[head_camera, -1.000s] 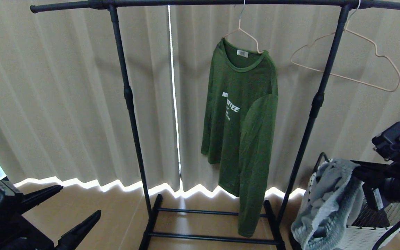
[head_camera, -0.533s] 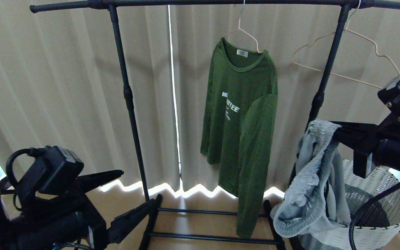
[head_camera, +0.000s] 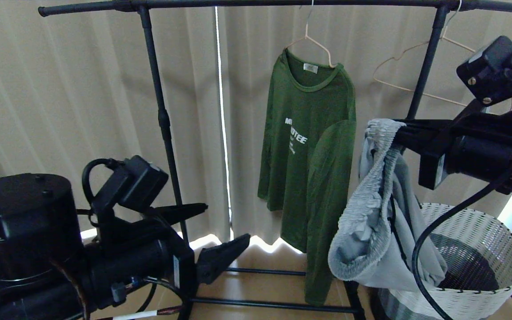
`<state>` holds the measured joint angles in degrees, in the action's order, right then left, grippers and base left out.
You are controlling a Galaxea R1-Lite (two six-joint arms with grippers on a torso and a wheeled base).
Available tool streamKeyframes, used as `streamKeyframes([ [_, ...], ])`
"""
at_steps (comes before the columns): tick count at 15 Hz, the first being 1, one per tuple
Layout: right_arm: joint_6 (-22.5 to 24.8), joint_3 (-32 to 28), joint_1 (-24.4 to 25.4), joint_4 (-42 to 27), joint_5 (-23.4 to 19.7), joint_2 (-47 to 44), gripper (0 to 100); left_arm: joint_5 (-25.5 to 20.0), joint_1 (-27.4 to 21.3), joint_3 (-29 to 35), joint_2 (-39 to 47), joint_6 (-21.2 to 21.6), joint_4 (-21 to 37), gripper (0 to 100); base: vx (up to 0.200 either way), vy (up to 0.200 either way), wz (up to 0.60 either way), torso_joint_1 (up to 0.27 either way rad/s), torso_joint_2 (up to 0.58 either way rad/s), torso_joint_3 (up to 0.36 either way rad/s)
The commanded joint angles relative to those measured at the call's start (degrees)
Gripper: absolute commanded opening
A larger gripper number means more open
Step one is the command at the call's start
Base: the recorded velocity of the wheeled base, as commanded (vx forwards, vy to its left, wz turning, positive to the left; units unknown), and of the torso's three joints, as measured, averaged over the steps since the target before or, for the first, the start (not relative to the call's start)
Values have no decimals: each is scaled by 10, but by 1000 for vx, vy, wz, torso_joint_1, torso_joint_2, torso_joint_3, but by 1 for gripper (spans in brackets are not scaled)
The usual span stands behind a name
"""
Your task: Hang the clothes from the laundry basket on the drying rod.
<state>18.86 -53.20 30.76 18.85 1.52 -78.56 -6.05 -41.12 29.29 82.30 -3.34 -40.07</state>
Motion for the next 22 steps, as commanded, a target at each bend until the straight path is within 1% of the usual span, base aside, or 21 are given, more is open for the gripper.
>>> streamKeyframes([
  [1, 0, -24, 16, 0, 0, -13, 0, 2, -58, 20, 58, -15, -1, 100, 0, 0, 0, 0, 0, 0],
  [2, 0, -31, 24, 1, -1, -13, 0, 4, -72, 21, 75, -16, -3, 100, 0, 0, 0, 0, 0, 0],
  [4, -1, -33, 35, 1, -1, -12, 0, 17, -89, 25, 105, -18, -37, 100, 0, 0, 0, 0, 0, 0],
  [6, -1, -34, 54, 8, -2, -12, 0, 46, -105, 31, 157, -31, -103, 100, 0, 0, 0, 0, 0, 0],
  [8, -1, -33, 63, 29, -3, -16, 0, 68, -119, 37, 187, -33, -134, 100, 0, 0, 0, 0, 0, 0],
  [11, -1, -34, 66, 30, -14, -19, 0, 68, -126, 47, 195, -34, -135, 100, 0, 0, 0, 0, 0, 0],
  [12, -1, -33, 74, 30, -21, -15, 0, 85, -118, 74, 223, -39, -135, 100, 0, 0, 0, 0, 0, 0],
  [14, -1, -35, 74, 30, -21, -10, 0, 122, -96, 88, 254, -49, -135, 100, 0, 0, 0, 0, 0, 0],
  [15, -1, -34, 74, 30, -21, -5, 0, 126, -84, 88, 268, -49, -136, 100, 0, 0, 0, 0, 0, 0],
  [18, -1, -31, 74, 30, -21, 5, 0, 125, -70, 83, 289, -49, -147, 100, 0, 0, 0, 0, 0, 0],
  [22, -1, -31, 74, 30, -22, 6, 0, 120, -82, 95, 291, -50, -151, 100, 0, 0, 0, 0, 0, 0],
])
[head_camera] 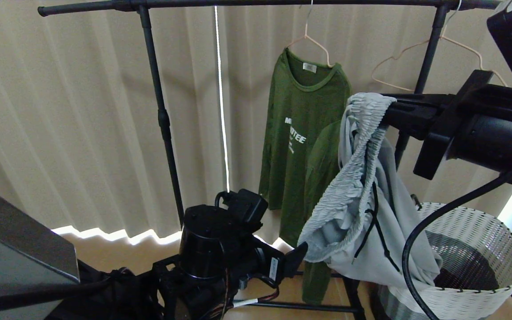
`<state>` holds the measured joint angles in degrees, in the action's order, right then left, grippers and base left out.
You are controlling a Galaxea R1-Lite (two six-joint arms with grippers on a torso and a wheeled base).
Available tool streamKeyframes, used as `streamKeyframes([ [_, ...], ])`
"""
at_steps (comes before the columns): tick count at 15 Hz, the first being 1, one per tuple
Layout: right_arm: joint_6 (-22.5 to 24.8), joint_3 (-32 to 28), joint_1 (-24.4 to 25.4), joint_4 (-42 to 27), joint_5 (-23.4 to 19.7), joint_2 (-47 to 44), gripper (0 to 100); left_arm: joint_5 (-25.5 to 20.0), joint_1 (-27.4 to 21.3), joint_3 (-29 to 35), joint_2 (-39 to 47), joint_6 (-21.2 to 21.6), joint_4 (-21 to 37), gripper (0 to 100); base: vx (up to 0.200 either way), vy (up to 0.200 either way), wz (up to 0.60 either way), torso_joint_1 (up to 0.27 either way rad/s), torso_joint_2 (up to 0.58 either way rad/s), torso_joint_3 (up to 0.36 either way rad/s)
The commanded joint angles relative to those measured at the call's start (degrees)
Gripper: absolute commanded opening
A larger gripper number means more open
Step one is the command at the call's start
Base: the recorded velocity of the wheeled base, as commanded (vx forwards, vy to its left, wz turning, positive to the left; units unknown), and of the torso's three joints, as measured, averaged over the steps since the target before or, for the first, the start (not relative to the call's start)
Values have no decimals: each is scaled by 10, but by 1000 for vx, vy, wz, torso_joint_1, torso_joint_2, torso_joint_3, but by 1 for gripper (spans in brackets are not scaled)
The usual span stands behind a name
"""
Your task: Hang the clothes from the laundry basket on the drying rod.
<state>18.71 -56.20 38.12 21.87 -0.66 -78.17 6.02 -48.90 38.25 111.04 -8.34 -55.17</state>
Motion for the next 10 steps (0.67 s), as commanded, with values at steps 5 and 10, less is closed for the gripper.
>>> streamKeyframes([
  [5, -2, 2, 2, 0, -15, -1, 0, -3, -3, 36, 17, -12, 1, 100, 0, 0, 0, 0, 0, 0],
  [10, -2, 1, 6, 0, -15, 7, 0, -2, 0, 23, 24, -12, 0, 0, 0, 0, 0, 0, 0, 0],
])
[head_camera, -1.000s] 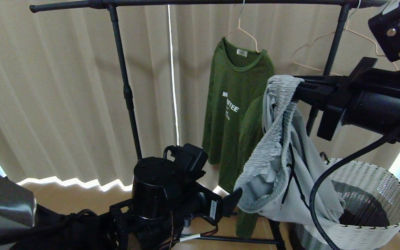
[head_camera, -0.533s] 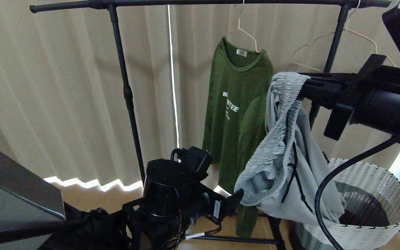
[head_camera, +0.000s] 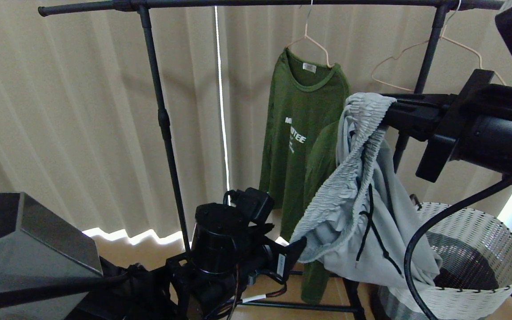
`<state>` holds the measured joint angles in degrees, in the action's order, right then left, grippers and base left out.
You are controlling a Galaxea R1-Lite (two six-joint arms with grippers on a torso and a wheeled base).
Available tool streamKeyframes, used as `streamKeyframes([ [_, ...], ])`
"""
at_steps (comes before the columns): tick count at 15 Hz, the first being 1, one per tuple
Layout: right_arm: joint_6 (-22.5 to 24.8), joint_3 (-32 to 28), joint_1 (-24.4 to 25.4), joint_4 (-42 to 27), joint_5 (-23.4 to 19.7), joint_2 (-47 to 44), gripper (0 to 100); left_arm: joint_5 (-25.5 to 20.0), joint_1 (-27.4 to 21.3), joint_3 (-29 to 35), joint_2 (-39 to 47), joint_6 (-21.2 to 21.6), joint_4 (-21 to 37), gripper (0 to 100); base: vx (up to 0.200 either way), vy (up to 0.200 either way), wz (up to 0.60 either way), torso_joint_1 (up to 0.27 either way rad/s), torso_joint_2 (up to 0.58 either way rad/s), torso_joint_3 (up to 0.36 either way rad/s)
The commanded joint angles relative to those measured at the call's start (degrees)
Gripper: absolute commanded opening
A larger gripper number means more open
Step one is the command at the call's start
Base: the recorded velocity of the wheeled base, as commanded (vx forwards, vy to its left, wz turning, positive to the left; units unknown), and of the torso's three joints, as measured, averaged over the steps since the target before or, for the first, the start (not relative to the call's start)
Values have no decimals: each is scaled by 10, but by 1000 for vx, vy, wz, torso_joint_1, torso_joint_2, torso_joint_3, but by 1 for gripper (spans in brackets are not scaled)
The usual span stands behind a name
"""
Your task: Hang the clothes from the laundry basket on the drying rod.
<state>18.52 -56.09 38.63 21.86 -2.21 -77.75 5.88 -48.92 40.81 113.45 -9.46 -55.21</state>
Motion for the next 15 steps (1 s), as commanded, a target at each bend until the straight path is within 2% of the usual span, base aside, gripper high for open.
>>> streamKeyframes([
  [1, 0, 1, 0, 0, 0, 6, 0, 5, 1, -5, 0, 1, -1, 0, 0, 0, 0, 0, 0, 0],
  [4, 1, 14, -13, 0, 1, 6, 0, 34, 7, -64, -24, 10, -74, 0, 0, 0, 0, 0, 0, 0],
  [5, 1, 19, -20, 0, 1, 6, 0, 41, 36, -88, -69, 43, -66, 0, 0, 0, 0, 0, 0, 0],
  [6, 1, 24, -22, -1, 2, 6, 0, 41, 58, -90, -103, 50, -42, 0, 0, 0, 0, 0, 0, 0],
  [7, 1, 31, -28, 0, 2, 6, 0, 41, 81, -84, -140, 51, -7, 0, 0, 0, 0, 0, 0, 0],
  [8, 1, 41, -38, 0, 2, 6, 0, 41, 127, -52, -205, 52, 83, 0, 0, 0, 0, 0, 0, 0],
  [10, 1, 44, -39, 0, 2, 4, 0, 37, 174, 14, -267, 52, 198, 0, 0, 0, 0, 0, 0, 0],
  [12, 2, 29, -44, 9, 2, 2, 0, 36, 199, 78, -307, 52, 288, 0, 0, 0, 0, 0, 0, 0],
  [14, 2, 14, -51, 34, 2, 0, 0, 36, 204, 132, -327, 53, 346, 0, 0, 0, 0, 0, 0, 0],
  [15, 3, 2, -56, 39, 2, 0, 0, 36, 204, 182, -335, 54, 392, 0, 0, 0, 0, 0, 0, 0],
])
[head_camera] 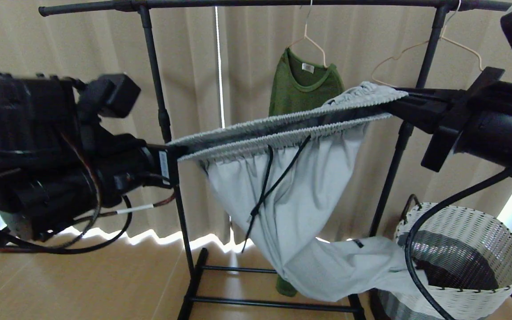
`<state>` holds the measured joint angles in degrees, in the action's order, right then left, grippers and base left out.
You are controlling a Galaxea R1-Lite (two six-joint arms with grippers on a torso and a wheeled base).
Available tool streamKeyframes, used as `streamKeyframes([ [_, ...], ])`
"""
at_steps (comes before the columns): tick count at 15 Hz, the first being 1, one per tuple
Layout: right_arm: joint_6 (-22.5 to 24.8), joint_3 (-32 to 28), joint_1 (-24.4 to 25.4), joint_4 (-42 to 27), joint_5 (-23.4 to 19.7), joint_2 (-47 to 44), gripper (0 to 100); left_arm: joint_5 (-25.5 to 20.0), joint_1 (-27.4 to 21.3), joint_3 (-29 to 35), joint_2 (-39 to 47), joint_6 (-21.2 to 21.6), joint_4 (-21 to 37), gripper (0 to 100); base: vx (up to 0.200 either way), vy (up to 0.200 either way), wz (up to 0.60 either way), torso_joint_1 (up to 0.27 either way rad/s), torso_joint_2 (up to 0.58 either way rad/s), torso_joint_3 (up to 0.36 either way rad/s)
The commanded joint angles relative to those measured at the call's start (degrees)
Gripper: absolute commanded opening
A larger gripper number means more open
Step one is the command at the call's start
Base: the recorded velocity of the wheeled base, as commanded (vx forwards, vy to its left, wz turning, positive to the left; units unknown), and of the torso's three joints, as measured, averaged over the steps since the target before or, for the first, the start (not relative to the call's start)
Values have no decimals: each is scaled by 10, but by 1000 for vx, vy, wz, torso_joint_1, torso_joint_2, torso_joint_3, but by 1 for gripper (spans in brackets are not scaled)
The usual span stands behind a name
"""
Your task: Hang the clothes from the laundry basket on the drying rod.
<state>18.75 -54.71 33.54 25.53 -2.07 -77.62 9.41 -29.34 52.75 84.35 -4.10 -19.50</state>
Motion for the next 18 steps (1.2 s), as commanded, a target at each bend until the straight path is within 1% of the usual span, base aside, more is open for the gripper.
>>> streamKeyframes([
  [1, 1, -15, -8, 1, 1, -2, 0, 1, 9, 77, -44, 1, 47, 0, 0, 0, 0, 0, 0, 0],
  [3, 1, -44, -14, 0, 1, -5, 0, 2, 10, 161, -40, 26, 99, 0, 0, 0, 0, 0, 0, 0],
  [4, 1, -65, -19, 1, 2, -14, 0, 1, 10, 191, -39, 44, 112, 0, 0, 0, 0, 0, 0, 0],
  [5, 1, -72, -21, 1, 2, -15, 0, 1, 10, 199, -39, 48, 115, 0, 0, 0, 0, 0, 0, 0],
  [6, 1, -119, -34, -4, 1, -30, 0, 1, 8, 252, -37, 66, 147, 0, 0, 0, 0, 0, 0, 0],
  [7, 1, -124, -34, -3, 1, -34, 0, 1, 6, 257, -37, 66, 155, 0, 0, 0, 0, 0, 0, 0],
  [8, 1, -112, -35, 1, 3, -41, 0, 1, -5, 243, -35, 65, 163, 0, 0, 0, 0, 0, 0, 0],
  [10, 0, -76, -36, 8, 2, -43, 0, 2, -15, 196, -38, 62, 152, 0, 0, 0, 0, 0, 0, 0],
  [11, 1, -65, -36, 18, 2, -44, 0, 2, -15, 177, -38, 61, 137, 0, 0, 0, 0, 0, 0, 0],
  [13, 1, -60, -36, 29, 3, -46, 0, 3, -15, 164, -38, 62, 114, 0, 0, 0, 0, 0, 0, 0],
  [15, 1, -59, -36, 29, 4, -45, 0, 4, -16, 163, -39, 63, 113, 0, 0, 0, 0, 0, 0, 0],
  [18, 1, -56, -37, 29, 5, -39, 0, 3, -18, 145, -46, 66, 112, 0, 0, 0, 0, 0, 0, 0],
])
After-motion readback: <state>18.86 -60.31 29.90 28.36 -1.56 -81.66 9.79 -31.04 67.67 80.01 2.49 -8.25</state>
